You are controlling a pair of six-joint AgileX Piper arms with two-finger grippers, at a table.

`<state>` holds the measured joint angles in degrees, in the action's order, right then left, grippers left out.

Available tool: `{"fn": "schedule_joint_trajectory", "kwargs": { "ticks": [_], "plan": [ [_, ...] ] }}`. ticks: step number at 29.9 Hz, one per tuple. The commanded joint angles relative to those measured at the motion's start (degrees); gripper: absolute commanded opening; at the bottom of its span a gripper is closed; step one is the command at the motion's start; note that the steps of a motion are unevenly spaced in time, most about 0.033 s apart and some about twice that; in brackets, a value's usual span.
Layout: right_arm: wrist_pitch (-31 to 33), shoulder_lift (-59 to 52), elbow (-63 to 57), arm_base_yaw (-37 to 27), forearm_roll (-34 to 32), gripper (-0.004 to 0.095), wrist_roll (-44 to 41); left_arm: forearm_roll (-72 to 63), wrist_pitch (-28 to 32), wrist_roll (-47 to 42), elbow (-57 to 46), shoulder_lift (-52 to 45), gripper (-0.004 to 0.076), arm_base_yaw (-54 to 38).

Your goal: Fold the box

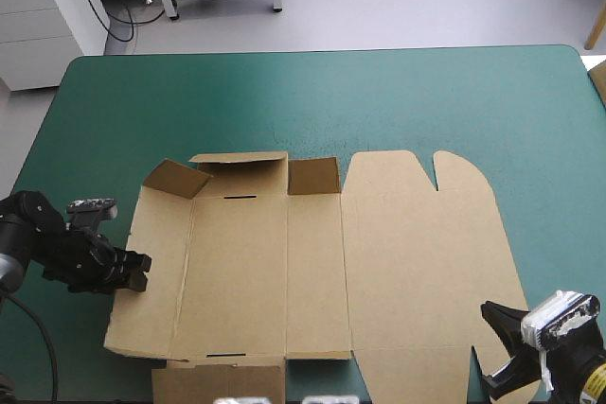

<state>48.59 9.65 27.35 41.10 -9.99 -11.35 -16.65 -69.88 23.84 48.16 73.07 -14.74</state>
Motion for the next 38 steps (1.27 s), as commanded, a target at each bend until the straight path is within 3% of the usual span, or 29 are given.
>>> {"fn": "schedule_joint_trajectory", "kwargs": {
  "ticks": [1, 4, 6, 12, 28, 31, 34, 38],
  "plan": [
    [-4.0, 0.7, 1.3, -0.3, -0.6, -0.0021, 0.5, -1.9, -3.6, 0.2, -0.8, 0.1, 0.0420, -0.1],
    [-4.0, 0.7, 1.3, -0.3, -0.6, -0.0021, 0.5, -1.9, -3.6, 0.2, -1.2, 0.3, 0.0413, -0.1],
    [-4.0, 0.7, 1.3, -0.3, -0.6, -0.0021, 0.5, -2.0, -3.6, 0.2, -1.2, 0.3, 0.0358, -0.1],
    [-4.0, 0.7, 1.3, -0.3, -0.4, -0.0021, 0.5, -2.2, -3.6, 1.4, -1.2, 0.3, -0.0003, -0.1],
    [-4.0, 0.7, 1.3, -0.3, -0.2, -0.0021, 0.5, -5.5, -3.6, 4.3, -1.2, 0.3, 0.0004, -0.1],
    [-4.0, 0.7, 1.3, -0.3, -0.2, -0.0021, 0.5, -5.4, -3.6, 4.3, -1.2, 0.3, 0.0025, -0.1],
    [-4.0, 0.7, 1.3, -0.3, -0.2, -0.0021, 0.5, -5.5, -3.6, 4.3, -1.2, 0.3, 0.0128, -0.1],
    [-4.0, 0.7, 1.3, -0.3, -0.2, -0.0021, 0.5, -5.7, -3.6, 4.3, -1.2, 0.3, 0.0440, -0.1]
  ]
}}
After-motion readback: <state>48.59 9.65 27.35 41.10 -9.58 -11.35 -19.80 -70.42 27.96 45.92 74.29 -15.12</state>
